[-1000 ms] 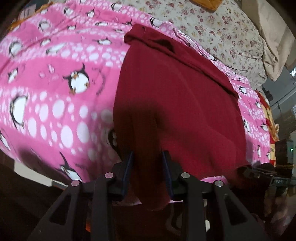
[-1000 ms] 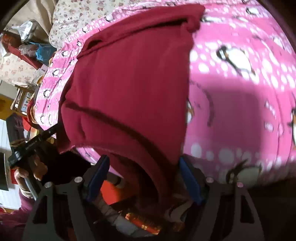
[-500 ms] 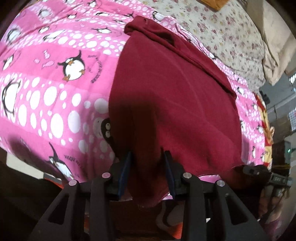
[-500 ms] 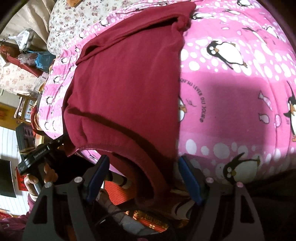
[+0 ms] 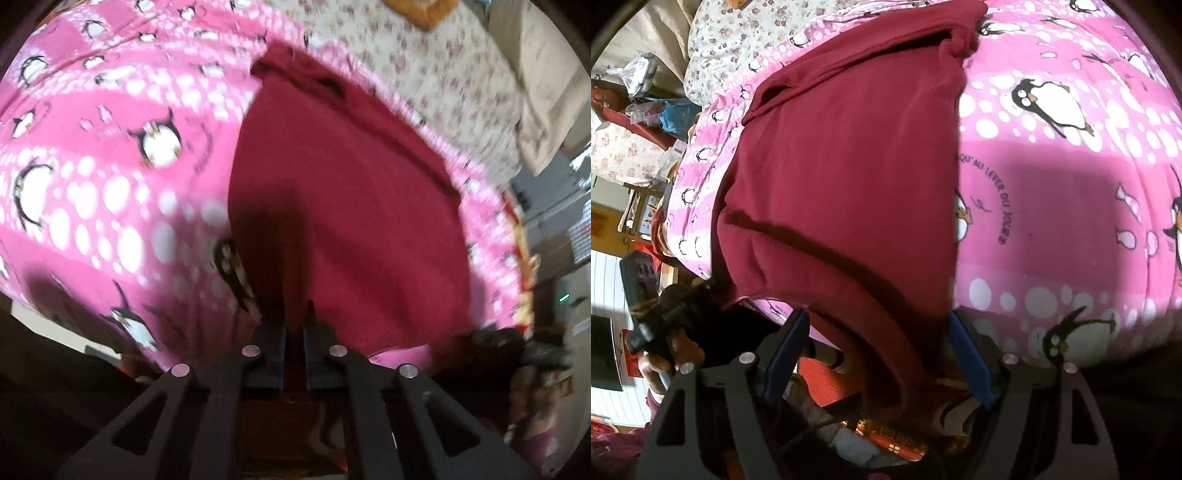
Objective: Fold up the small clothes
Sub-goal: 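Grasp the hem with both grippers and lift it toward the collar, then lay the hem over the collar with both grippers and release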
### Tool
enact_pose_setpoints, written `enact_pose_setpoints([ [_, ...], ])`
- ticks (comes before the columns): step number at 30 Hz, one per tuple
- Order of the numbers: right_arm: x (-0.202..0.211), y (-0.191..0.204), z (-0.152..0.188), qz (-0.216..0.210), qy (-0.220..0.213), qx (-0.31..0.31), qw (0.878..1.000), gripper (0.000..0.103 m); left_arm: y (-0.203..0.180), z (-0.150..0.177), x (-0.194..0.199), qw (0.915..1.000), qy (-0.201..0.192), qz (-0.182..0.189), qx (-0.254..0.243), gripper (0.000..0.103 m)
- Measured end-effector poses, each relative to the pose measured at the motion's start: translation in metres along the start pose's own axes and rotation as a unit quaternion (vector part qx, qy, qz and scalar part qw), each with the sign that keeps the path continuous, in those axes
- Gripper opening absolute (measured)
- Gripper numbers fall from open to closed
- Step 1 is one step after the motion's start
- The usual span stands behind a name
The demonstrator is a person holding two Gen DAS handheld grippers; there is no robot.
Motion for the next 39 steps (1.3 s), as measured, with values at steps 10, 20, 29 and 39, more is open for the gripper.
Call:
enact_pose_setpoints([
  [10, -0.002, 0.0, 0.013, 0.004, 0.009, 0.017, 1.0, 0.08, 0.035, 0.002, 0.046, 0.9984, -0.033, -0.044, 0.011, 0.0],
  [20, -0.044, 0.016, 0.047, 0.053, 0.083, 0.064, 0.993, 0.08, 0.035, 0.007, 0.033, 0.9979, -0.023, -0.06, -0.001, 0.0],
  [29, -0.032, 0.031, 0.042, 0.002, 0.038, 0.054, 0.998, 0.018, 0.022, 0.0, 0.038, 0.9988, -0.041, -0.028, -0.002, 0.0],
  [39, 0.072, 0.038, -0.02, -0.096, -0.12, 0.019, 0.988, 0.016, -0.002, -0.054, 0.062, 0.9952, -0.096, -0.001, -0.016, 0.0],
])
Point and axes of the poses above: each gripper's, at about its wrist camera, not at the fingertips, and x roughly against the way its jaws point, y to its left, z to its underside, the point moved 10 cm from there along -x, roughly the way its jaws point, and after that the axes turned 14 degrees about z, right-handed, at the moved point
